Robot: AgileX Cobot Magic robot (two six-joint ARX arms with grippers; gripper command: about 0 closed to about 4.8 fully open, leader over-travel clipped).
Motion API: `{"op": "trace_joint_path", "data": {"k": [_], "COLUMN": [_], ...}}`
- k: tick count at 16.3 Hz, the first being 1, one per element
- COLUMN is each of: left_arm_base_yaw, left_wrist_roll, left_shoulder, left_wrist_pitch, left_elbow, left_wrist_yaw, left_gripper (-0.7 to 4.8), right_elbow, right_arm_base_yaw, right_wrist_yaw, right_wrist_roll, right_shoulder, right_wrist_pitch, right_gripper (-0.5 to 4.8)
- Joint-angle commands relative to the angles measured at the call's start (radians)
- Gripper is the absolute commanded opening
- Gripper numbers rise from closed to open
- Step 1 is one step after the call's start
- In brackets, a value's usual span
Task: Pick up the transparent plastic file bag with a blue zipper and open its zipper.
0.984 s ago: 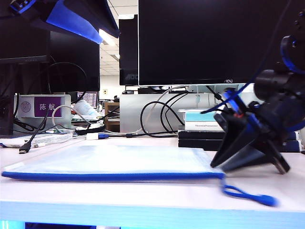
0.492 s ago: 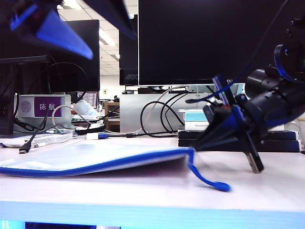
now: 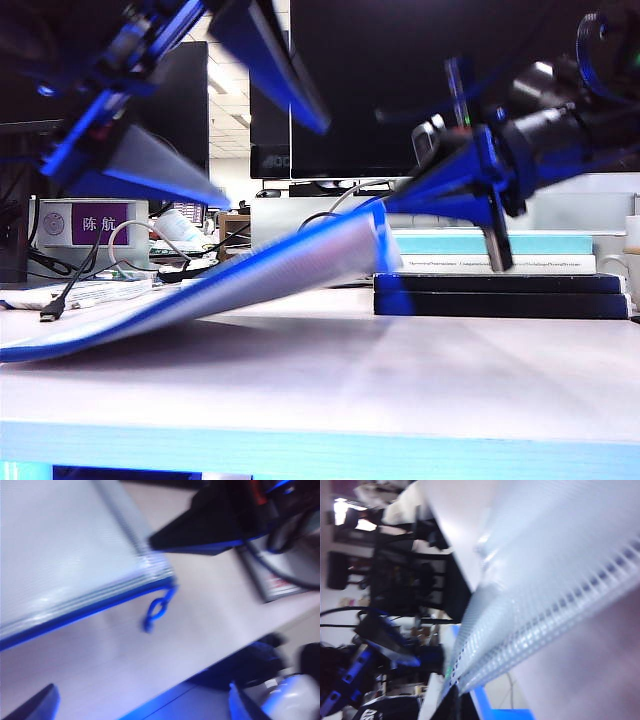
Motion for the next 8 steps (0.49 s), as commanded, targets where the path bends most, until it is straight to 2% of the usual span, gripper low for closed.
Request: {"op": "trace_joint_path", "data": {"k": [1, 5, 7, 8], "left_arm_base_yaw": [-0.028, -0.047, -0.047, -0.047], "left_wrist_roll": [-0.011, -0.034, -0.034, -0.033], "left_shoulder": [0.005, 0.049, 0.078, 0.087], "left_wrist_pitch": [0.147, 0.156, 0.142, 0.137], "left_elbow": [-0.008, -0.008, -0.008, -0.008], "left_wrist_yaw": [0.035, 0.000, -0.085, -0.124], "left_gripper": [4.61, 4.61, 4.48, 4.21], "right_elbow": [0.005, 0.005, 0.005, 0.005], "right_arm_base_yaw": [0.017, 0.066, 0.089, 0.090], "right_wrist_yaw": [-0.037, -0.068, -0.092, -0.103], "right_wrist_roll": [0.084, 0.214, 0.269, 0.278], "right_shoulder": [-0.006, -0.007, -0.011, -0.014], "right_wrist_pitch": [0.083, 0.206, 0.259, 0.269], "right_gripper": [-0.01, -0.01, -0.01, -0.01]}}
